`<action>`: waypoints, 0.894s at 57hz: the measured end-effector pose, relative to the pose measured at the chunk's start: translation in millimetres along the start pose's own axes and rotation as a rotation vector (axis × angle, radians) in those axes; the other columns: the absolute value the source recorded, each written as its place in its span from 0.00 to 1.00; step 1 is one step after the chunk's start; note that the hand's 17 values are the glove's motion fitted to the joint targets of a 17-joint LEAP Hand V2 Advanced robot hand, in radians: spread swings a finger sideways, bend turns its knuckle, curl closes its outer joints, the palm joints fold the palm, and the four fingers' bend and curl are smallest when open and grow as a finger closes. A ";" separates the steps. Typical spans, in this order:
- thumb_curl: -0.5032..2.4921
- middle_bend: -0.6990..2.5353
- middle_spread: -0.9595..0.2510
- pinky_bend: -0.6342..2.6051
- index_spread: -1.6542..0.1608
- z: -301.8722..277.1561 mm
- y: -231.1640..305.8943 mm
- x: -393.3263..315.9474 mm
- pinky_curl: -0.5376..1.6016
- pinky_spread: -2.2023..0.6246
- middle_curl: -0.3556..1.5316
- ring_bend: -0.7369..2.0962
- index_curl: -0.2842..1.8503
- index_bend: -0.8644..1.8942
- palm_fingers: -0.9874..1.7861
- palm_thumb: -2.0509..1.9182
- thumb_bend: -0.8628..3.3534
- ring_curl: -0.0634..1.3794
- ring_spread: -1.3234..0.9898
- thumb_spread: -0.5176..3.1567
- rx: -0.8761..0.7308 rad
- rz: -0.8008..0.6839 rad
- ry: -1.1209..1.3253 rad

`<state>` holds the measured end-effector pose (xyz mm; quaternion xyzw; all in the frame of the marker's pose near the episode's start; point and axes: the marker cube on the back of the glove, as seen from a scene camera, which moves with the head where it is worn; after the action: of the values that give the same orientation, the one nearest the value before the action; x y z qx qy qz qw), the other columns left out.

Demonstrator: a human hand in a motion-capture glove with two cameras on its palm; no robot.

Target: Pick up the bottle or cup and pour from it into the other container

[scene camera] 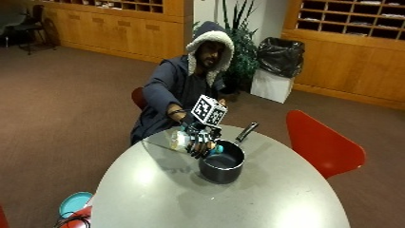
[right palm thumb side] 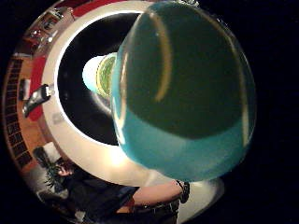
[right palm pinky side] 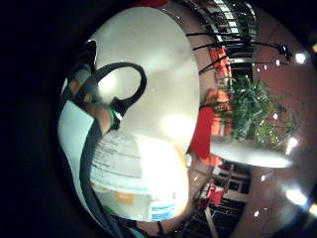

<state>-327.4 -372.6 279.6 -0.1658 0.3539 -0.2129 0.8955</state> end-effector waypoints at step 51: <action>0.34 0.34 0.56 0.33 0.75 -11.9 70.4 43.3 0.43 0.74 0.42 0.48 0.28 0.35 0.79 0.76 0.20 0.34 0.50 0.32 0.277 -0.029 -1.052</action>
<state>-288.7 -335.7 215.4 -0.1351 -0.1758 -0.1581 0.9622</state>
